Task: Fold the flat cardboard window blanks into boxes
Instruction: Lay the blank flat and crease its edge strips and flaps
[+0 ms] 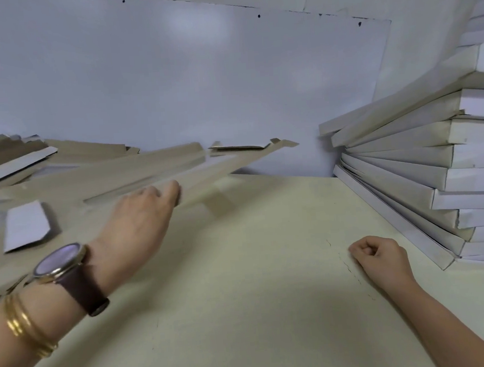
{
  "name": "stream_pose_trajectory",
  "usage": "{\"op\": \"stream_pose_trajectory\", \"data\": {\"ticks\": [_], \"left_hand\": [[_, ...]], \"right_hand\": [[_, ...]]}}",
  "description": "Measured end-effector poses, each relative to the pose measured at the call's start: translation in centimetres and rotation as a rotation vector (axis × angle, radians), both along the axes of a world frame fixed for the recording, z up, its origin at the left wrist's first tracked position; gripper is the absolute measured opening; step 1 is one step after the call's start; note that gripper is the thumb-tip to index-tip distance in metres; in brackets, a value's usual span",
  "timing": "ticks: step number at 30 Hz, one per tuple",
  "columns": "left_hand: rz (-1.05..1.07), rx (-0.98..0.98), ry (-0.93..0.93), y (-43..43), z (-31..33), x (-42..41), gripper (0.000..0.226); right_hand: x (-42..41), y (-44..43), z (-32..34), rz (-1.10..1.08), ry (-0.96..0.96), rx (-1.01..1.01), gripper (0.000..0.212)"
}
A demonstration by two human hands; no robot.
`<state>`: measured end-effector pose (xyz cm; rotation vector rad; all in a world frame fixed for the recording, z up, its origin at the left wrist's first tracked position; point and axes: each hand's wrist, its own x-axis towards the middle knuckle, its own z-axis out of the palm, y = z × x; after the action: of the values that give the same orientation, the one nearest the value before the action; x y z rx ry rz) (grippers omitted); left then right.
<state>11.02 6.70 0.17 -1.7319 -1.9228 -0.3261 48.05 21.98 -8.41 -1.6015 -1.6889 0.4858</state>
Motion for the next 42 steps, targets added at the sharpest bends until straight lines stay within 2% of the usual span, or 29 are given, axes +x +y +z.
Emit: {"op": "stream_pose_trajectory", "data": {"ticks": [3, 6, 10, 13, 15, 16, 19, 22, 26, 30, 32, 35, 37, 42], "left_hand": [[-0.078, -0.042, 0.005, 0.7, -0.8, 1.7, 0.029], [-0.134, -0.069, 0.061, 1.5, -2.0, 3.1, 0.042], [-0.206, -0.138, 0.134, 1.8, -3.8, 4.7, 0.055], [-0.228, -0.204, 0.148, 1.7, -5.0, 5.3, 0.058], [-0.248, -0.225, 0.126, 1.5, -5.6, 5.5, 0.058], [-0.265, -0.22, 0.107, 1.4, -5.8, 5.5, 0.057], [-0.35, -0.191, 0.053, 1.0, -6.0, 5.5, 0.052], [-0.419, -0.179, 0.078, 0.7, -6.2, 5.2, 0.051], [-0.473, -0.277, 0.081, 0.7, -7.0, 4.2, 0.061], [-0.532, -0.302, 0.03, 0.4, -8.0, 3.8, 0.055], [-0.559, -0.305, -0.004, 0.1, -7.9, 3.7, 0.06], [-0.46, -0.349, -0.085, 0.1, -7.4, 3.1, 0.064], [-0.334, -0.551, -0.174, 0.0, -7.3, 2.5, 0.063], [-0.225, -0.711, -0.254, -0.9, -7.2, 2.0, 0.071]], "right_hand": [[-0.1, -0.1, 0.0, -0.002, 0.01, 0.009, 0.019], [0.0, -0.3, 0.3, -0.02, 0.048, 0.044, 0.017], [-0.4, -1.6, 0.6, -0.052, 0.075, 0.178, 0.022], [-1.0, -2.8, 1.4, -0.01, -0.036, 0.384, 0.02], [-1.4, -3.6, 2.2, 0.096, -0.168, 0.5, 0.01], [-1.6, -4.0, 2.4, 0.155, -0.224, 0.504, 0.019], [-2.1, -4.6, 2.5, 0.303, -0.383, 0.439, 0.057], [-2.3, -4.5, 2.3, 0.32, -0.589, 0.375, 0.07], [-2.0, -4.4, 2.6, 0.427, -0.79, 0.242, 0.065], [-1.6, -5.1, 2.4, 0.513, -0.828, 0.115, 0.065], [-1.5, -5.4, 2.2, 0.527, -0.881, 0.092, 0.065], [-1.5, -5.9, 2.1, 0.515, -0.916, 0.09, 0.063], [-1.6, -6.3, 2.0, 0.509, -0.94, 0.097, 0.06], [-1.7, -7.3, 1.9, 0.505, -0.952, 0.103, 0.058]]}}
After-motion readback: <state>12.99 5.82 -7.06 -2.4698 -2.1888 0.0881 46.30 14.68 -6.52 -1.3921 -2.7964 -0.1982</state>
